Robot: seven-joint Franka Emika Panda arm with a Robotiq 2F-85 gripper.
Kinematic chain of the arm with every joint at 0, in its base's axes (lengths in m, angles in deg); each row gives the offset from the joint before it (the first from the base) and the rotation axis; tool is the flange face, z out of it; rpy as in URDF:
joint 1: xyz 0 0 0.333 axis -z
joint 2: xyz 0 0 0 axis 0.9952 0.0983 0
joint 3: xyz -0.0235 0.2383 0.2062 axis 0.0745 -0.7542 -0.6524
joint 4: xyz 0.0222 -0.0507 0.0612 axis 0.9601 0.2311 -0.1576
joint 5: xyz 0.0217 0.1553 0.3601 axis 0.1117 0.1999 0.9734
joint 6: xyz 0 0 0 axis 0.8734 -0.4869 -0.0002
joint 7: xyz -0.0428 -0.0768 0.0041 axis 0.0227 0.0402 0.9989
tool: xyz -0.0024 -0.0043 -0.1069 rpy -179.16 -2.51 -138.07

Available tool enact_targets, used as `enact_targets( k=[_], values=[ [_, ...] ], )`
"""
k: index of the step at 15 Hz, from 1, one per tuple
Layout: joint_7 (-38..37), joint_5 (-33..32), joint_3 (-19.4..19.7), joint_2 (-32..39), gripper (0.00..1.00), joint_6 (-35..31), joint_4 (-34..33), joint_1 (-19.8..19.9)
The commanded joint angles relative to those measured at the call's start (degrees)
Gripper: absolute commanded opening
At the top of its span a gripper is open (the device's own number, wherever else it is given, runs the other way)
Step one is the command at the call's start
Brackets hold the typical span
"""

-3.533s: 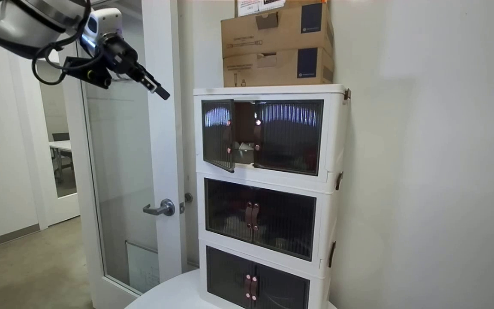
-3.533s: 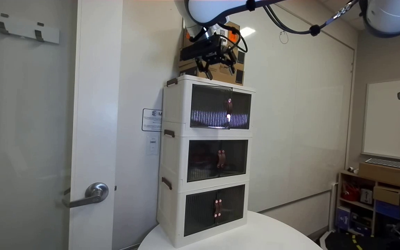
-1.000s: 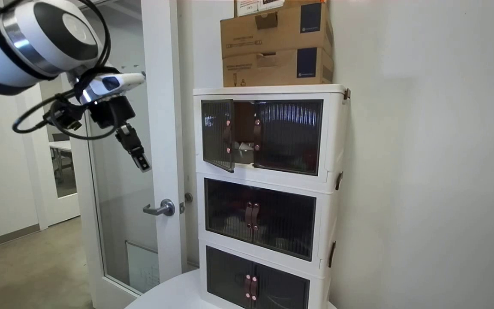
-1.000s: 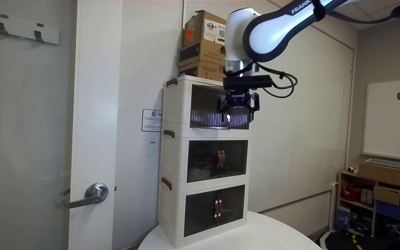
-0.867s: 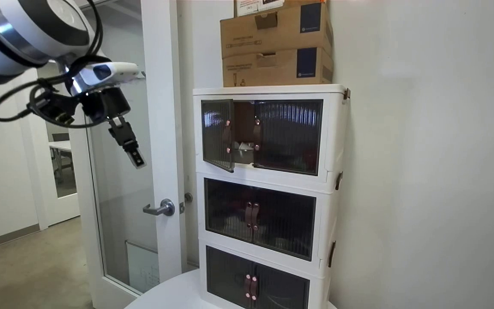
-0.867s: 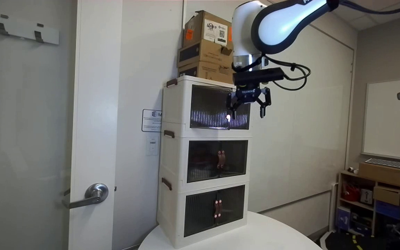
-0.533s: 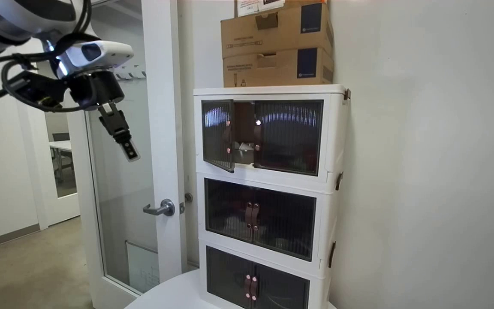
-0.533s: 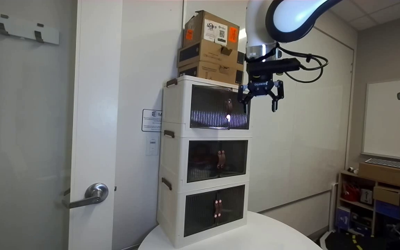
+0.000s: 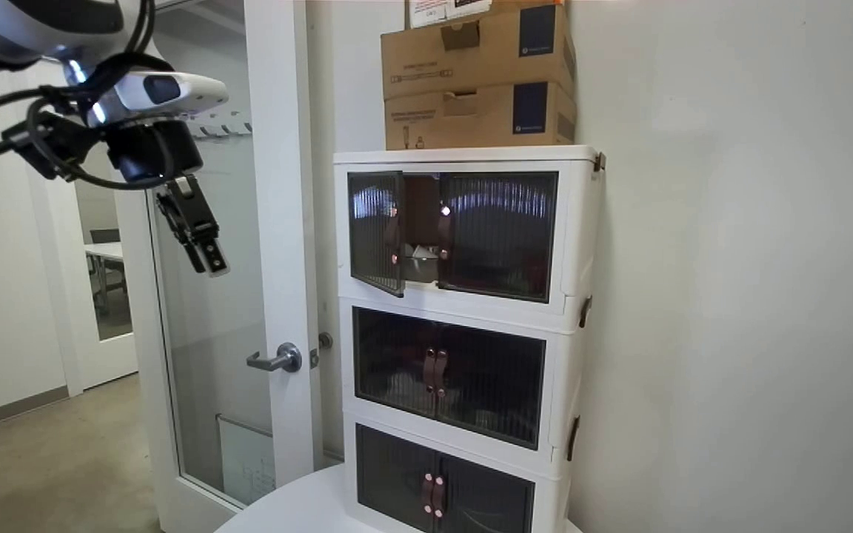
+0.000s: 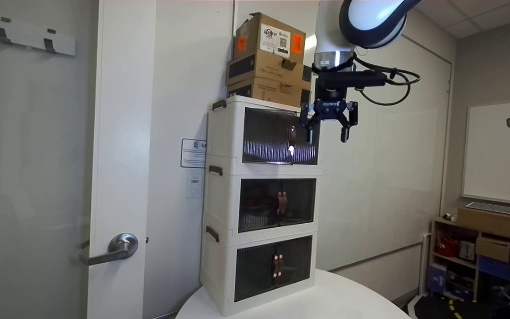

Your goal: Open the top left and right cabinet doors

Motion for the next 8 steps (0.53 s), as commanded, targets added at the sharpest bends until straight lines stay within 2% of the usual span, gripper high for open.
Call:
enact_targets(
  k=[1,5,8],
  values=[
    [13.7,6.6,0.3,-1.3,1.00,1.1,-1.7,-0.6],
    [29.9,11.7,1.5,1.6,1.00,6.8,-8.9,0.2],
    [42.2,11.4,3.5,6.6,1.00,14.2,-17.9,1.9]
  ],
)
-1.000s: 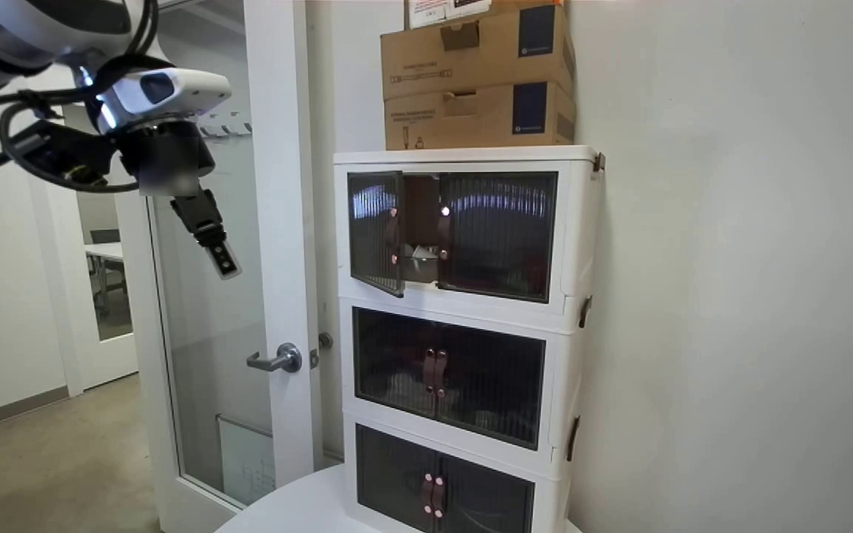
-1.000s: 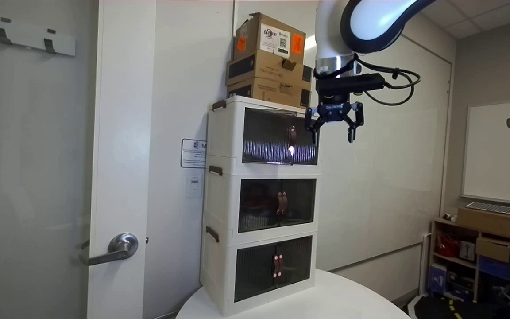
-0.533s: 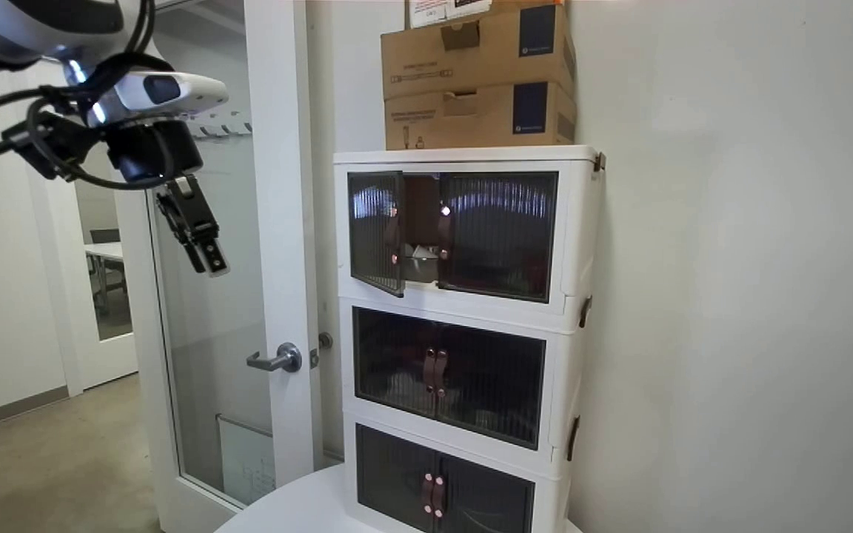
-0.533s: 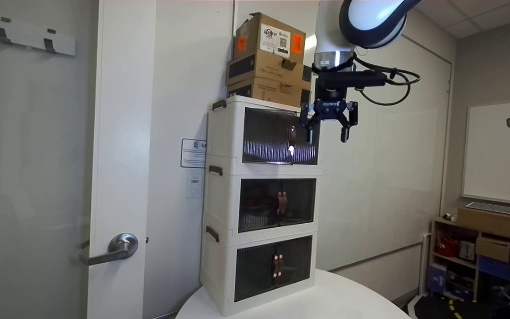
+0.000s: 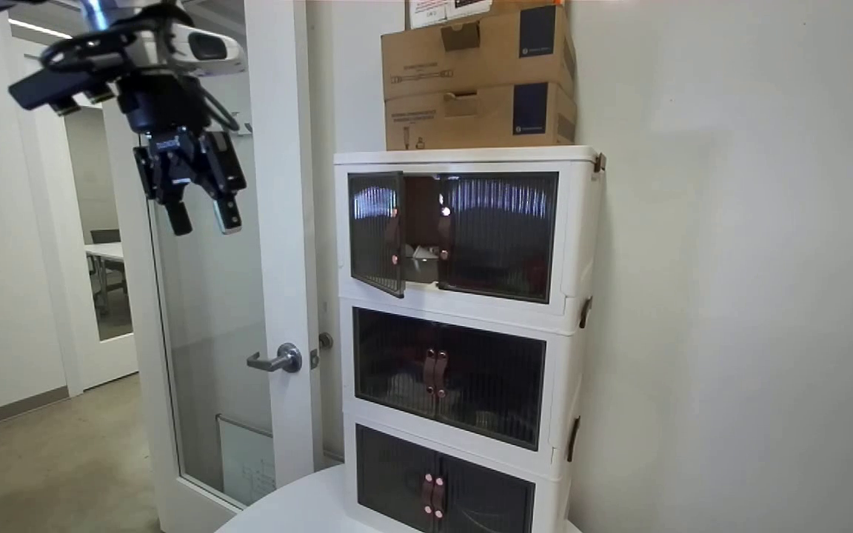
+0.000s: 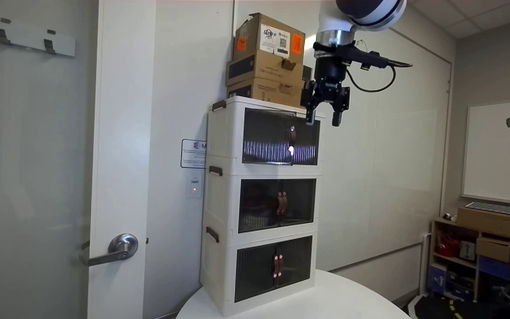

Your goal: Open the top left and right cabinet doors

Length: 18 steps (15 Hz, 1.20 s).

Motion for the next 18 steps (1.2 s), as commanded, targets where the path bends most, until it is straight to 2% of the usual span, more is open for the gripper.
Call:
enact_targets(
  k=[1,5,11,14,18],
  values=[
    [14.6,-0.4,2.4,8.5,1.00,10.4,-13.6,2.0],
    [27.0,-7.6,4.1,16.5,1.00,16.1,-25.3,3.6],
    [46.4,-11.0,4.1,25.7,1.00,13.5,-42.0,4.2],
    [55.2,-11.2,3.8,27.3,1.00,10.8,-45.2,4.6],
    [65.9,-8.1,3.3,29.8,1.00,4.4,-46.3,6.0]
  ],
)
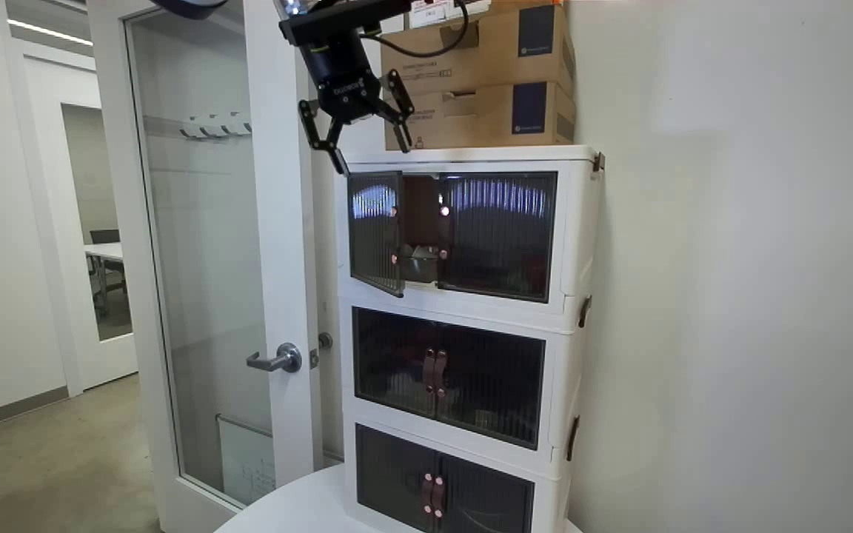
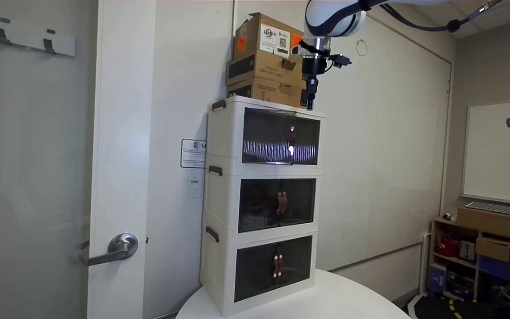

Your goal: Open the top left and right cabinet doors

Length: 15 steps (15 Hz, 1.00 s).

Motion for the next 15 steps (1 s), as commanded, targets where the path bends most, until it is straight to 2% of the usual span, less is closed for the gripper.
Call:
enact_targets(
  k=[1,7,12,15],
  values=[
    [8.7,2.5,-1.0,4.1,1.00,-3.8,-3.9,1.7],
    [12.4,2.9,-1.0,9.0,1.00,-6.8,-7.7,1.9],
    [13.1,6.8,-2.5,11.3,1.00,-5.1,-11.2,1.9],
    [11.6,8.3,-3.4,10.5,1.00,-3.7,-10.9,0.9]
  ],
)
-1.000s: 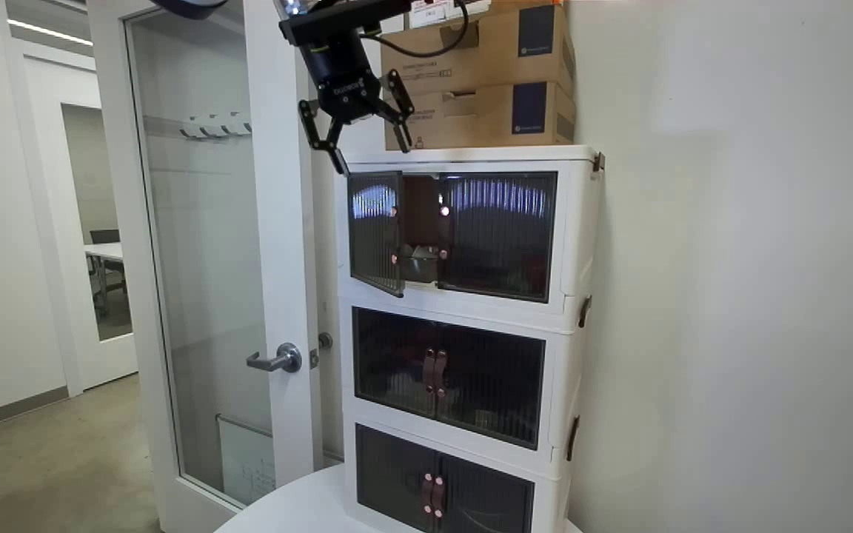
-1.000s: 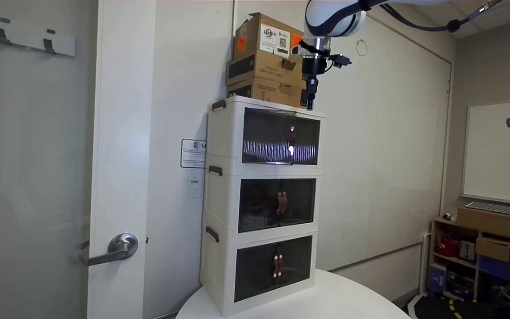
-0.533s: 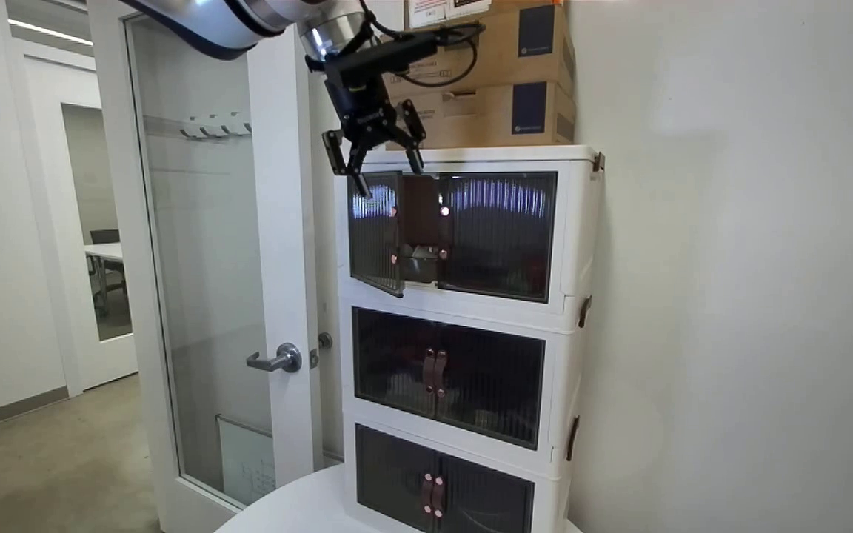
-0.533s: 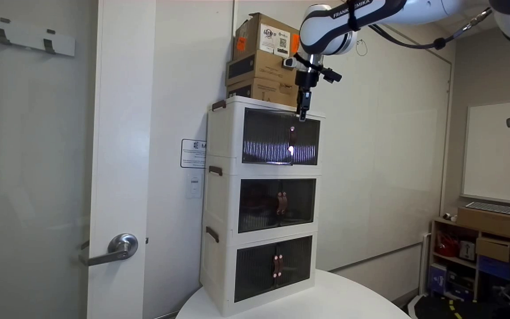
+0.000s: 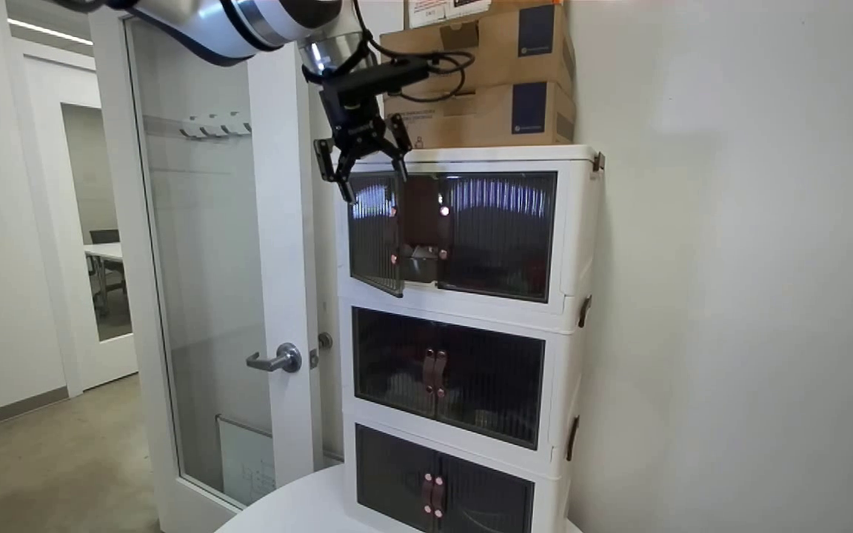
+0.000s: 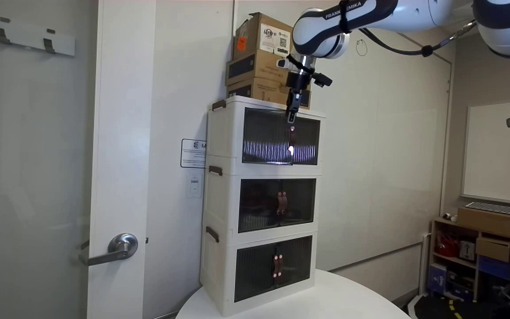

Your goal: Open the top left and right cabinet doors

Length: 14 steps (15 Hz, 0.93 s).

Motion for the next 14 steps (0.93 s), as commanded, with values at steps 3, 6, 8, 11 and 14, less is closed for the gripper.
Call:
enact_targets(
  k=[3,6,8,11,14],
  values=[
    [-0.4,1.5,-1.9,-1.0,1.00,2.6,-1.2,-1.3],
    [-1.3,0.9,-2.4,-2.8,1.00,2.0,0.6,-2.4],
    [-1.9,0.8,-2.6,-3.6,1.00,1.6,1.5,-3.1],
    [-2.2,1.3,-3.1,-4.7,1.00,1.6,2.6,-4.0],
    [-4.5,0.5,-3.1,-5.1,1.00,1.4,3.6,-5.3]
  ],
)
